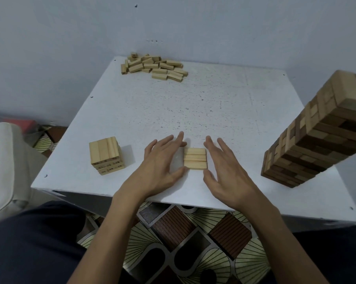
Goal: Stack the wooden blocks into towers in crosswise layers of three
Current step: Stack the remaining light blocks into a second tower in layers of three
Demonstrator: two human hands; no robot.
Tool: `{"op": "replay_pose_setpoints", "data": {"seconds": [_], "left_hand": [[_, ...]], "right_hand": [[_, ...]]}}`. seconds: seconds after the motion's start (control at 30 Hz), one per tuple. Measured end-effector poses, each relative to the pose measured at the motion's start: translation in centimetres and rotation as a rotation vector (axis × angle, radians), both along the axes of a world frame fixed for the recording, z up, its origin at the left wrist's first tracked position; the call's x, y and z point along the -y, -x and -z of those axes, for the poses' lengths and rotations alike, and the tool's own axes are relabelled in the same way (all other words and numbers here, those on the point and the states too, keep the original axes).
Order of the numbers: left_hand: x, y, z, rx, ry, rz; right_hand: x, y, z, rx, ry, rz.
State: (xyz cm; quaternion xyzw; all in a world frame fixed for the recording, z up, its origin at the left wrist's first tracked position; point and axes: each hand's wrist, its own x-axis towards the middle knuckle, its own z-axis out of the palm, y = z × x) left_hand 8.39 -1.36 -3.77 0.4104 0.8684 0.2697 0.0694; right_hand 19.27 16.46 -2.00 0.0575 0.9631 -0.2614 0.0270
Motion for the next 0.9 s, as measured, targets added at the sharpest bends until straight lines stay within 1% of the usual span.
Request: {"op": "replay_pose_setpoints", "data": {"seconds": [0.17,0.5,0.73,0.9], "left_hand": [[0.0,0.2,0.1,0.013,0.001,-0.004],[-0.1,0.2,-0.3,-0.006,-0.011,0.012],[1.8,0.0,-3.2,-0.2,-0.074,-0.035],[5.7,0.5,-6.6,-0.242,-0.143,-0.149]], "right_hand": [[-0.2,0.0,0.3,-0.03,-0.022,0.007],[-0.1,0.4,0.7,-0.157,-0.084,-0.015],[0.9,1.4,-1.4,-0.29,0.001,-0.071],[3.4,4.1,-4.1,-0.378,0.058,-0.178]]}}
